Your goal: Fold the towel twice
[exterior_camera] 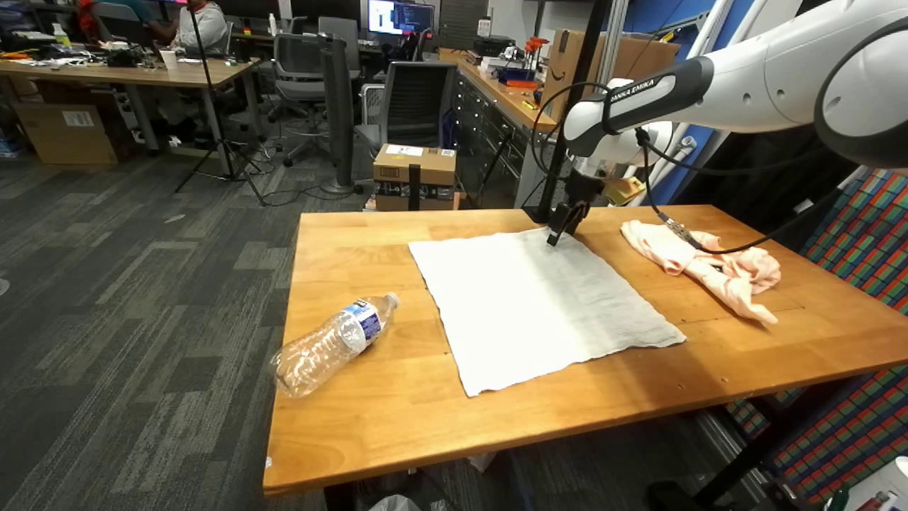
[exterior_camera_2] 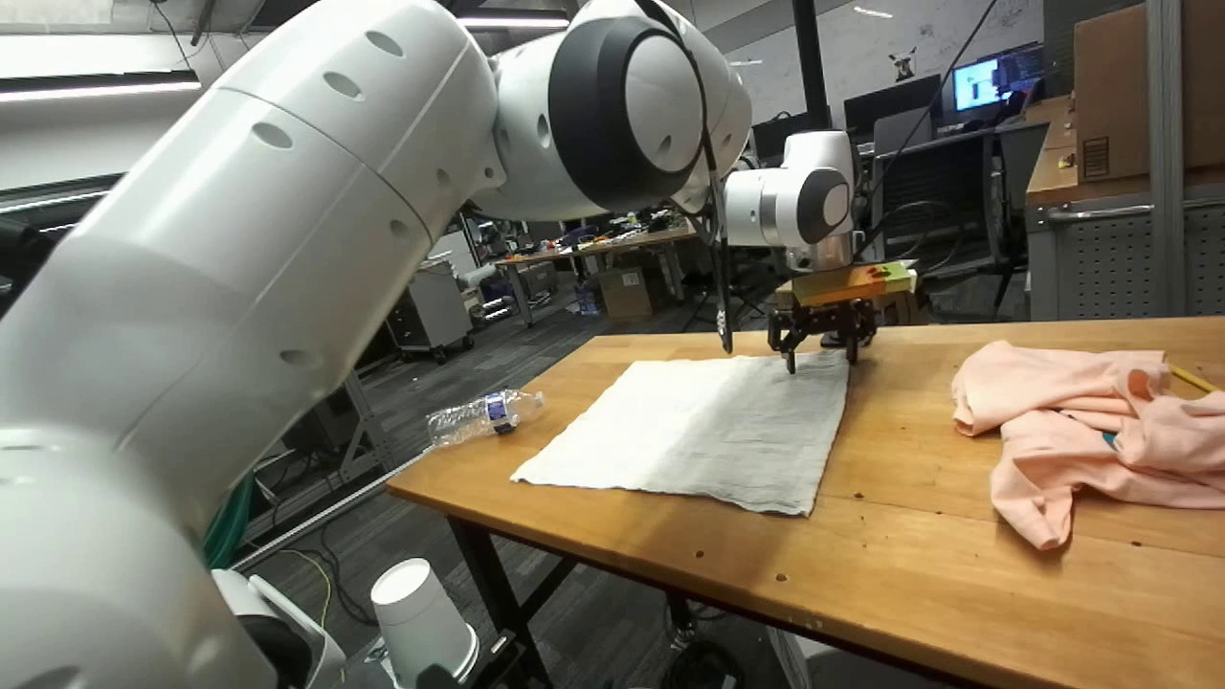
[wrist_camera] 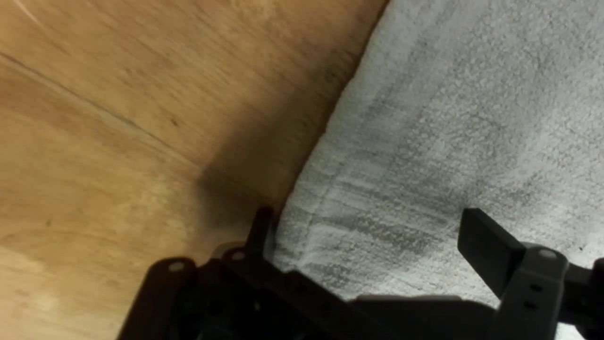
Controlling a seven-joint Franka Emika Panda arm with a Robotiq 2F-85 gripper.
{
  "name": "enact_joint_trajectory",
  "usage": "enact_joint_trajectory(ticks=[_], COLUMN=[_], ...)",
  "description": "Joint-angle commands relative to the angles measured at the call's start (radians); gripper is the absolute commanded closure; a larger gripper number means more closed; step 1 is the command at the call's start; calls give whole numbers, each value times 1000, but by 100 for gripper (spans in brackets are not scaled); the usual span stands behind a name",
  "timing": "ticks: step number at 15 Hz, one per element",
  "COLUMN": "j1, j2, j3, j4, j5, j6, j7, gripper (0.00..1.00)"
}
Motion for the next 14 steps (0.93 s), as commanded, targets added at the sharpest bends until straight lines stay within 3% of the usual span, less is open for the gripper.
enact_joint_trajectory(ticks=[1,3,4,6,14], j1=[16,19,21,24,33], j2=[34,35,36,36,36], j3=[-9,-10,-12,-15,-22], j4=[71,76,80,85,102], j5=[-26,-33,-37,-43,-71], j6=[-49,-57,-62,-67,-78], j7=[-1,-2,-1,-1,2], gripper=[0,2,26,29,91])
